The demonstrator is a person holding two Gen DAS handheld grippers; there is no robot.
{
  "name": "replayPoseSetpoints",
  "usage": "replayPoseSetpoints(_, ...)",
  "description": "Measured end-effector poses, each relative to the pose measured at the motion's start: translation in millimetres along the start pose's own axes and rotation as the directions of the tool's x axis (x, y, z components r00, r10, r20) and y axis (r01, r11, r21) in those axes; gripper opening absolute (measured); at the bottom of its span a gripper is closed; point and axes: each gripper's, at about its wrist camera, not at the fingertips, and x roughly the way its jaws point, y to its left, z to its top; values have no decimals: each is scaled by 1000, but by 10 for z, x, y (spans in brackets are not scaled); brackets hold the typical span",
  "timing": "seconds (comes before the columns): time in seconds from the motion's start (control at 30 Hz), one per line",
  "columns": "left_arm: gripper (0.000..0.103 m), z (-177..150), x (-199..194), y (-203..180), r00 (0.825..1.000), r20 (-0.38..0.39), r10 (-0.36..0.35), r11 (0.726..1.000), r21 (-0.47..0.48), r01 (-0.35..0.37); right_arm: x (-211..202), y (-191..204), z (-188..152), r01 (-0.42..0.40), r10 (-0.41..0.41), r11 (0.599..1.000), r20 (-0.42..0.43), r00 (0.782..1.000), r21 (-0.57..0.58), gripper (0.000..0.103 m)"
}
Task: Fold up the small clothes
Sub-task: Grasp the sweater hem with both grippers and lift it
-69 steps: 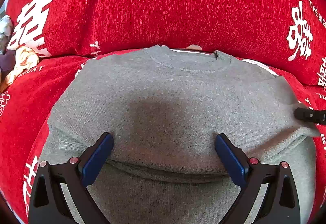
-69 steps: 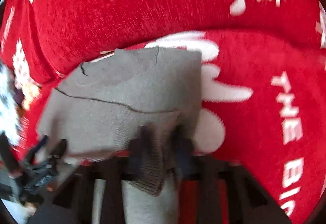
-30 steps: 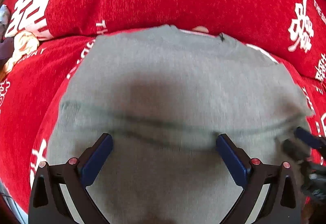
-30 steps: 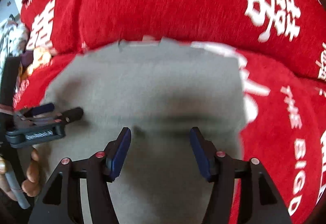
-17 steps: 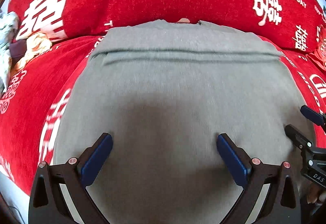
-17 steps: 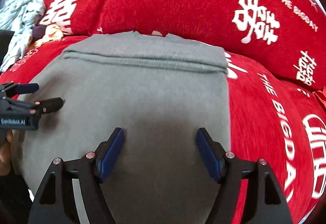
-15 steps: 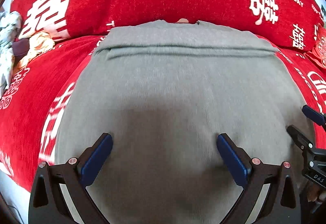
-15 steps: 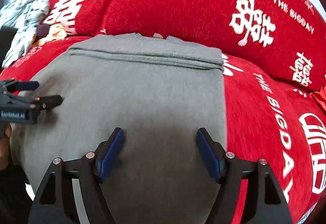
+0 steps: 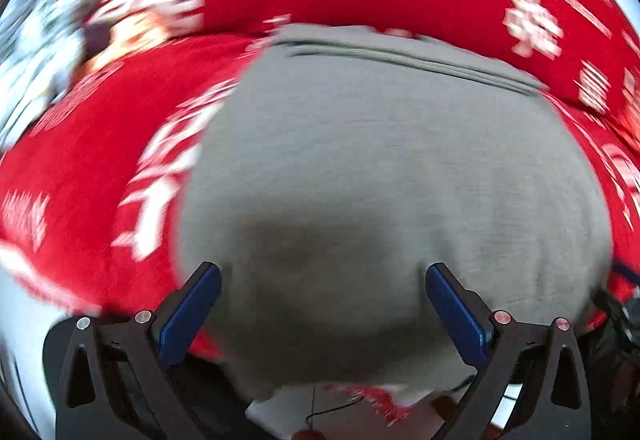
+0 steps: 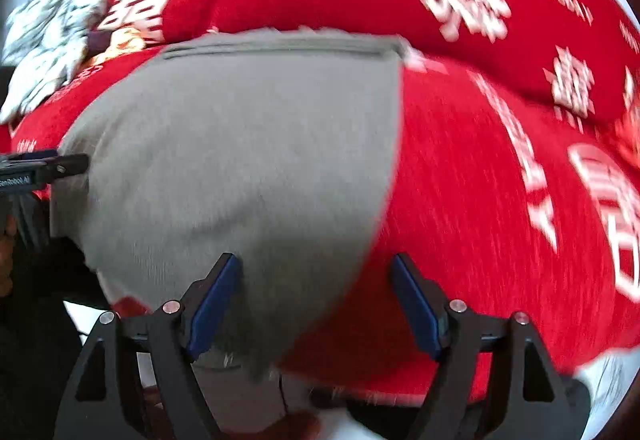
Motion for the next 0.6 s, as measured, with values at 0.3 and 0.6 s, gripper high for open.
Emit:
replayPoseSetpoints(0.3,102,-91,330,453,967,-166,-194,949,-282,142,93,-18,-131,-161,165,985,-74,983,55,81)
replayPoseSetpoints(0.6,59,-153,195,421,958,-149,-244,942,-273,197,239,25,-188,-245,257,963,-122,959,109,7)
